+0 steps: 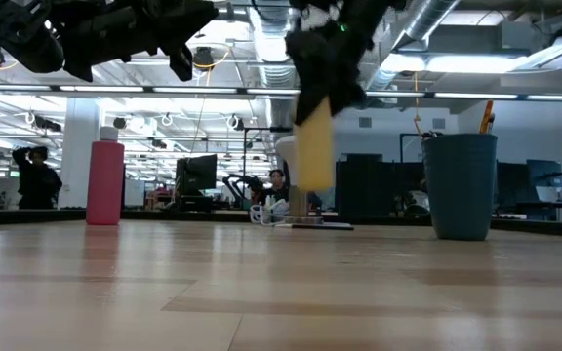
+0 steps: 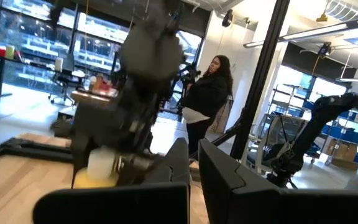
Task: Pick & Place Paint Supplies
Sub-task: Put the large yellow paint bottle into the bin
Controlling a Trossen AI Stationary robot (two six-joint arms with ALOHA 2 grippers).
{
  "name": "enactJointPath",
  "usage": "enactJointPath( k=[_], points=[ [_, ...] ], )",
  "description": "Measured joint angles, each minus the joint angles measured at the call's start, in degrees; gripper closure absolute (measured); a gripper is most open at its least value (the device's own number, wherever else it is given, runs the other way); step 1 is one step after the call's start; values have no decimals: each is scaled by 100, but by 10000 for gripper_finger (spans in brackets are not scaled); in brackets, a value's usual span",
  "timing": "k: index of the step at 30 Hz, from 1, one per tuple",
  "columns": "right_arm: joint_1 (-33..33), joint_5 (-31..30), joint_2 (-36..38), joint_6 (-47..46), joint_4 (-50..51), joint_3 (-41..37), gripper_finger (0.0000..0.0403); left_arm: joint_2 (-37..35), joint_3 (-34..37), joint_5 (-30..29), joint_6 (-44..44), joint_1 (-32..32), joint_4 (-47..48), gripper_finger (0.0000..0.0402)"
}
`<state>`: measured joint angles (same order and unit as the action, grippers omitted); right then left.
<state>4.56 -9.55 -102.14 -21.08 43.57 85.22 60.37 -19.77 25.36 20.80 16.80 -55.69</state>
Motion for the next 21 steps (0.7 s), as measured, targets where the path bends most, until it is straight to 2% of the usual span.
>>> enactJointPath(
  k=[4,7,11,16,21],
  points=[
    [-342,-560,287,-16,861,653,207,-1,-4,0,-5,13,15,401],
    [-698,-911,531,-226,1355,965,217,-1,-10,2,-69,11,22,401],
    [-1219,-1116,869,-662,1715,1133,220,9,-46,2,-76,50,24,401],
    [-1979,-1314,1218,-1590,2218,1132,220,11,-95,-6,-89,36,32,401],
    [-2831,-1649,1253,-2814,2873,1129,220,-24,-128,4,-123,44,62,401]
  ],
)
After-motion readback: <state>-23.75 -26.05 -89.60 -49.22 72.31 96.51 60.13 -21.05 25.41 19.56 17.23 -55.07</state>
